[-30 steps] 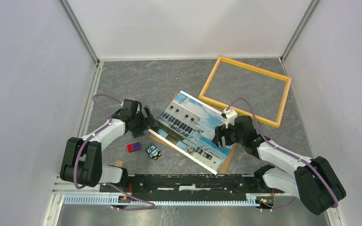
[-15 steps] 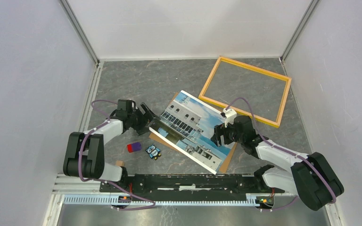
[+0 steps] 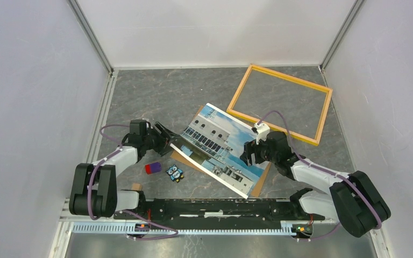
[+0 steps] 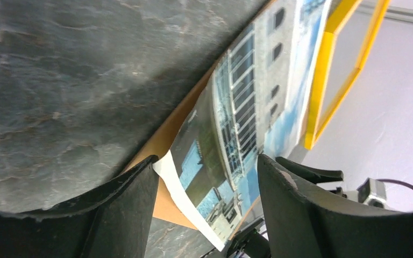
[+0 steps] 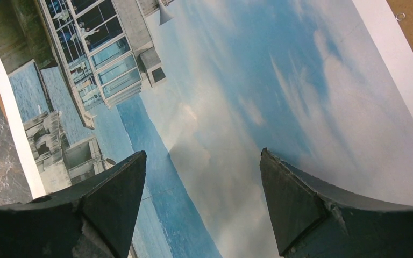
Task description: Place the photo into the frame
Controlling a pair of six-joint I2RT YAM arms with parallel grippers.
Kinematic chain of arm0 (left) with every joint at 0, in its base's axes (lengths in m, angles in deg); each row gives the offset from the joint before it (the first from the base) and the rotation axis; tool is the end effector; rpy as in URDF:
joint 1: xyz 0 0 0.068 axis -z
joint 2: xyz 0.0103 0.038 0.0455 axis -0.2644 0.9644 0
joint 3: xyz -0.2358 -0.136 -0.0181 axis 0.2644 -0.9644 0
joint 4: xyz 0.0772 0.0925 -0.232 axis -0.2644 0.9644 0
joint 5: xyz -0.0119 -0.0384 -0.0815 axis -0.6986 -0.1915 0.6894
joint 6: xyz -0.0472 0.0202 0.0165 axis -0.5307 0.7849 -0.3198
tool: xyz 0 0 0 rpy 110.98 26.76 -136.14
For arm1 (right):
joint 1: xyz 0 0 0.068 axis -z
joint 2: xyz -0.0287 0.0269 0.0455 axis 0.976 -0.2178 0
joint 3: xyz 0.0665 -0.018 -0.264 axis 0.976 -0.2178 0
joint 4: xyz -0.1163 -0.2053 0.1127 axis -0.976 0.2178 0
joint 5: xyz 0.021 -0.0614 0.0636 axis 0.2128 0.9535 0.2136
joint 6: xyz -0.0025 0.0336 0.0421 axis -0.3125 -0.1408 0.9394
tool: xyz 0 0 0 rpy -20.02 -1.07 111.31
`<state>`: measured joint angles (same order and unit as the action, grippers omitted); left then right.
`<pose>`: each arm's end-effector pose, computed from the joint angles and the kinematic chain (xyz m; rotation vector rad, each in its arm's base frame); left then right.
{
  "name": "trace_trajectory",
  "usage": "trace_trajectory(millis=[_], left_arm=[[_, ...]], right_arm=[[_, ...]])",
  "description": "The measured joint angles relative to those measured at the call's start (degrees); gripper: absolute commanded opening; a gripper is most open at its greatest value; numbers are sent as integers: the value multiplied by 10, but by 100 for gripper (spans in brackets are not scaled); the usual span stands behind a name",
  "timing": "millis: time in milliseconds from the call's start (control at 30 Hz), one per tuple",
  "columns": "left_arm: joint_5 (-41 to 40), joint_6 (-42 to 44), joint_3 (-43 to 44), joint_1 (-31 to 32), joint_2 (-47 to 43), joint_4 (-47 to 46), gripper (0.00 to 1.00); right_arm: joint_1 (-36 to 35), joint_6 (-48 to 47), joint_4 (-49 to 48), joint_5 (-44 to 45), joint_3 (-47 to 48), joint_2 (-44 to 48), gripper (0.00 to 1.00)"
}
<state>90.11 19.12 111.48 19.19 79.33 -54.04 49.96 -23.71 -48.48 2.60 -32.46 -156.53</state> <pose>0.2307 -0.0314 0.1473 -0.9052 2.3787 -1.0060 0.1811 0.1033 0.1432 -0.4418 2.2485 0.6245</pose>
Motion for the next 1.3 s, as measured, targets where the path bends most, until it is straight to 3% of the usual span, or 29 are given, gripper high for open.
trace_trajectory(millis=[400,600,700,733,933,1167,1300], left_arm=[[23,-17,-2,2,-10,-33,45],[22,-3,20,4,-10,12,22],[19,13,42,4,-10,45,4],[18,19,50,4,-10,58,2],[15,41,100,4,-21,131,2],[-2,29,109,4,-139,198,2],[-7,13,145,4,-154,242,2]], right_arm=[[0,0,-5,-2,0,-3,87],[-10,-3,4,7,4,0,91],[-41,-12,34,40,20,0,93],[-54,-15,45,49,25,0,94],[-191,-37,126,139,59,14,97],[-402,-57,164,278,125,42,98],[-515,-57,179,368,170,17,98]])
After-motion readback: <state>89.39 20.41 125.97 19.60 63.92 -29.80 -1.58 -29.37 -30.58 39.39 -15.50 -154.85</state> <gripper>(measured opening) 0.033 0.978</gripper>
